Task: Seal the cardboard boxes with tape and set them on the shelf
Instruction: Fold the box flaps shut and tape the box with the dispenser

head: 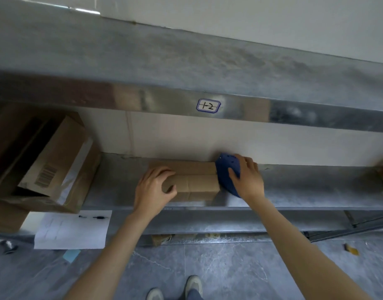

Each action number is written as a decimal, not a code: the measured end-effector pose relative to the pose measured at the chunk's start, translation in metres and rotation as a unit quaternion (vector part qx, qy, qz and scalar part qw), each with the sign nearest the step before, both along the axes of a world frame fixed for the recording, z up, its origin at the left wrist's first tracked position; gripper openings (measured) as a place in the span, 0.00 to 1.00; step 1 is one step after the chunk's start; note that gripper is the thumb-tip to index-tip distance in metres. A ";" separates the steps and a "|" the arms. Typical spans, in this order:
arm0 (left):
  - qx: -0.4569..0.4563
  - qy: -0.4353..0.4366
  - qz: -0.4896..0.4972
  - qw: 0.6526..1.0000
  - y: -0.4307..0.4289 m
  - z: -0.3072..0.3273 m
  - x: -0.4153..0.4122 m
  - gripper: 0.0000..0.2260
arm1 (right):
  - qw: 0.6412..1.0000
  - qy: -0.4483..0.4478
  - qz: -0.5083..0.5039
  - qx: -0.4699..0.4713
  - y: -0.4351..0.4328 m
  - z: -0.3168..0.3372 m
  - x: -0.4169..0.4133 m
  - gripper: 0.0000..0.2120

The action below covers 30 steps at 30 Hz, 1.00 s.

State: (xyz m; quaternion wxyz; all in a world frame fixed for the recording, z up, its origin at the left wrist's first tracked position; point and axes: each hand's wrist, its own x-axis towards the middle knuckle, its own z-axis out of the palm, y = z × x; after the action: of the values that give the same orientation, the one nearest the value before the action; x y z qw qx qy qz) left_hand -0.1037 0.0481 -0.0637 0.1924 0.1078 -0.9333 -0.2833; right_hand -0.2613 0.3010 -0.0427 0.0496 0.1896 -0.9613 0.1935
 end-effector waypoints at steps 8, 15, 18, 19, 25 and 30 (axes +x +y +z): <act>0.002 -0.006 0.041 0.999 0.010 0.002 0.001 0.15 | 0.974 -0.203 0.095 0.024 0.028 -0.002 -0.026 0.35; -0.012 -0.019 0.046 0.999 0.013 0.006 0.002 0.18 | 0.956 -0.223 0.176 0.073 0.033 -0.001 -0.039 0.38; 0.013 -0.027 0.036 0.999 0.010 0.009 0.002 0.19 | 0.947 -0.260 0.181 0.042 0.033 0.004 -0.047 0.39; 0.026 -0.028 0.031 0.999 0.008 0.011 0.002 0.19 | 0.944 -0.270 0.185 0.032 0.032 0.005 -0.049 0.41; 0.060 -0.020 0.021 0.998 -0.008 0.013 0.008 0.17 | 0.942 -0.266 0.189 0.075 0.026 0.012 -0.053 0.42; 0.081 -0.017 0.028 0.996 -0.022 0.012 0.014 0.16 | 0.949 -0.247 0.174 0.087 0.031 0.020 -0.044 0.41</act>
State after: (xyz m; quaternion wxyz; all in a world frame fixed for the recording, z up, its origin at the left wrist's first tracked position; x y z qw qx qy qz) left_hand -0.0896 0.0259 -0.0518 0.1747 0.1538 -0.9073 -0.3503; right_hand -0.3058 0.3321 -0.0232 -0.2408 0.3042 -0.9084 0.1556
